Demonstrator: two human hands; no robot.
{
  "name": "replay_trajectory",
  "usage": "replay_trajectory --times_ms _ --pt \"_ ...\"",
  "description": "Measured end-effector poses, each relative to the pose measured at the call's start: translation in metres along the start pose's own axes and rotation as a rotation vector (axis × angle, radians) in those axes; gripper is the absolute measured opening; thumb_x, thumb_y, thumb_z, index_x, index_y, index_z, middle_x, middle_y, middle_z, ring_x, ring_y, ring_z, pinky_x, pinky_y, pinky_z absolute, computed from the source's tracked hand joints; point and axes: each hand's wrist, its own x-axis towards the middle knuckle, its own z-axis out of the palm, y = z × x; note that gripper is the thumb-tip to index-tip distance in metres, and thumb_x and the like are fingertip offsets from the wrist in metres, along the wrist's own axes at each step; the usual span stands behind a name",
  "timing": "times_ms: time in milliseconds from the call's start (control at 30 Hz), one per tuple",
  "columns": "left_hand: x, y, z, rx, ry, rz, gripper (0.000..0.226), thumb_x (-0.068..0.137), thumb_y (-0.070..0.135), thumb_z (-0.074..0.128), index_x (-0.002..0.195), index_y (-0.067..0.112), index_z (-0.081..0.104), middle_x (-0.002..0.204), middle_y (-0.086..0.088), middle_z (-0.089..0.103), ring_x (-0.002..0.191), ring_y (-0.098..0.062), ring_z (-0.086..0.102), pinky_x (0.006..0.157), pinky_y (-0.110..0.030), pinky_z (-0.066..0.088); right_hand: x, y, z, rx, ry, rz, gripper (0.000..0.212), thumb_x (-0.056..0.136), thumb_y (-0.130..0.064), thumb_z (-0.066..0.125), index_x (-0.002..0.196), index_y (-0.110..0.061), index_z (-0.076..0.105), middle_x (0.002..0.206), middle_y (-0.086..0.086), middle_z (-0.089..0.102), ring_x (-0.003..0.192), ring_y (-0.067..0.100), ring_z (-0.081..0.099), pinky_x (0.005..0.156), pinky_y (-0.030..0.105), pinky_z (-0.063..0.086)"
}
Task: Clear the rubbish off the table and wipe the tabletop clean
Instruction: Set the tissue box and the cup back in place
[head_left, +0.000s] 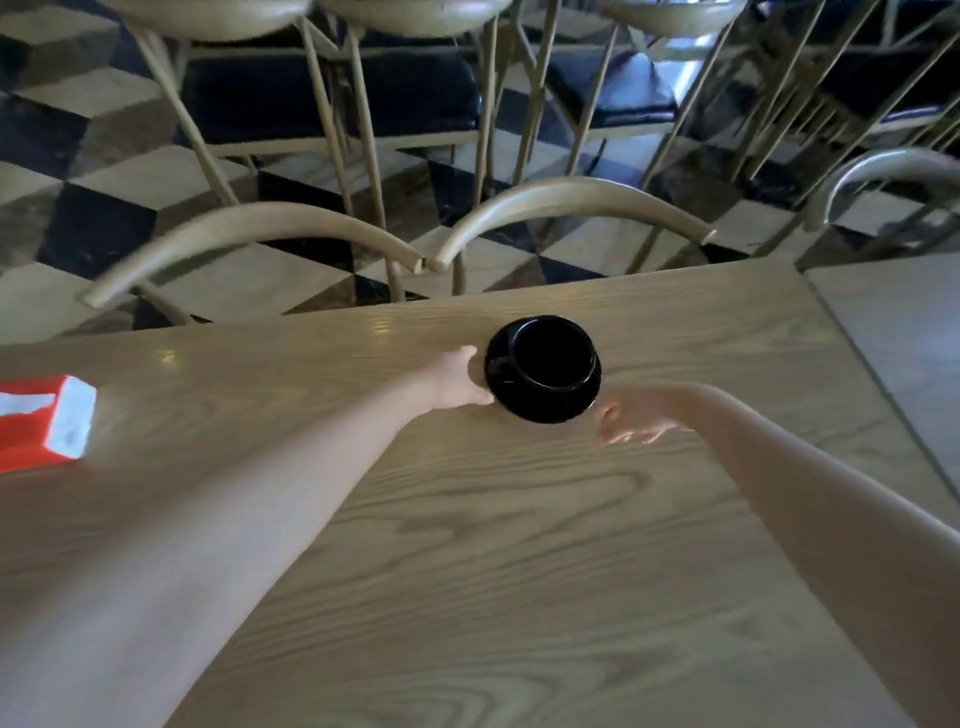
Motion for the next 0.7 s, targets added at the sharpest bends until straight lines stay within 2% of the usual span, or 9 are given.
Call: replay_trajectory --times_ms 67,133,167,267,367,467,500,633,700 --pt "0.008 0.007 0.011 -0.063 0.023 -0.008 0.081 0.081 0.021 0.069 0.146 0.009 0.021 0.148 -0.014 0.036 0.132 -0.029 0.040 0.107 -0.046 0.040 0.007 0.015 -0.005 0.036 0.082 0.021 0.040 0.090 -0.019 0.059 0.129 -0.020 0.052 0.122 0.005 0.059 0.101 0.020 0.057 0.089 0.038 0.052" --pt "0.015 0.012 0.019 -0.121 0.066 0.003 0.066 0.081 0.016 0.067 0.138 0.010 0.035 0.133 -0.012 0.051 0.121 -0.029 0.050 0.101 -0.047 0.045 0.018 0.021 -0.009 0.070 0.182 0.029 0.055 0.089 -0.021 0.060 0.140 -0.015 0.040 0.132 0.009 0.056 0.103 0.023 0.057 0.080 0.033 0.053" --pt "0.016 0.013 0.022 -0.153 0.085 0.004 0.060 0.081 0.013 0.066 0.134 0.011 0.039 0.127 -0.011 0.054 0.116 -0.030 0.054 0.098 -0.047 0.048 0.023 0.021 -0.010 0.076 0.223 0.020 0.061 0.088 -0.023 0.061 0.144 -0.014 0.036 0.136 0.010 0.054 0.107 0.025 0.056 0.082 0.033 0.052" --pt "0.024 0.013 0.030 -0.243 0.147 -0.007 0.054 0.082 0.007 0.063 0.132 0.011 0.042 0.118 -0.011 0.057 0.108 -0.034 0.060 0.092 -0.048 0.052 0.038 0.020 -0.009 0.147 0.319 -0.008 0.073 0.086 -0.028 0.064 0.147 -0.013 0.028 0.142 0.011 0.048 0.124 0.030 0.051 0.100 0.040 0.047" --pt "0.030 0.011 0.034 -0.311 0.195 -0.014 0.052 0.085 0.003 0.060 0.134 0.009 0.042 0.122 -0.013 0.056 0.107 -0.034 0.061 0.093 -0.046 0.053 0.053 0.018 -0.005 0.303 0.408 -0.039 0.066 0.086 -0.022 0.061 0.145 -0.012 0.032 0.125 0.012 0.059 0.112 0.031 0.060 0.092 0.042 0.052" --pt "0.032 0.009 0.036 -0.382 0.200 -0.012 0.054 0.088 -0.001 0.056 0.138 0.008 0.038 0.136 -0.015 0.048 0.117 -0.031 0.055 0.089 -0.037 0.053 0.061 0.017 -0.001 0.567 0.435 -0.060 0.046 0.089 -0.008 0.056 0.134 -0.011 0.047 0.085 0.005 0.063 0.081 0.027 0.066 0.066 0.035 0.059" --pt "0.033 0.009 0.036 -0.394 0.202 -0.012 0.054 0.089 -0.001 0.055 0.139 0.008 0.037 0.138 -0.015 0.046 0.120 -0.031 0.054 0.088 -0.036 0.053 0.062 0.016 0.000 0.642 0.434 -0.062 0.043 0.090 -0.005 0.055 0.132 -0.012 0.049 0.079 0.003 0.061 0.072 0.024 0.065 0.060 0.031 0.058" --pt "0.035 0.009 0.037 -0.431 0.194 -0.030 0.056 0.090 -0.001 0.054 0.141 0.007 0.032 0.142 -0.016 0.042 0.126 -0.032 0.049 0.089 -0.037 0.053 0.065 0.012 0.002 0.825 0.439 -0.058 0.040 0.088 0.004 0.054 0.125 -0.011 0.056 0.094 0.007 0.061 0.065 0.018 0.064 0.052 0.027 0.060" --pt "0.035 0.009 0.036 -0.461 0.196 -0.040 0.057 0.090 -0.001 0.054 0.141 0.008 0.031 0.142 -0.016 0.042 0.127 -0.031 0.048 0.088 -0.037 0.054 0.067 0.010 0.003 0.883 0.462 -0.058 0.039 0.085 0.011 0.050 0.118 -0.008 0.061 0.090 0.007 0.062 0.071 0.025 0.067 0.060 0.036 0.062"
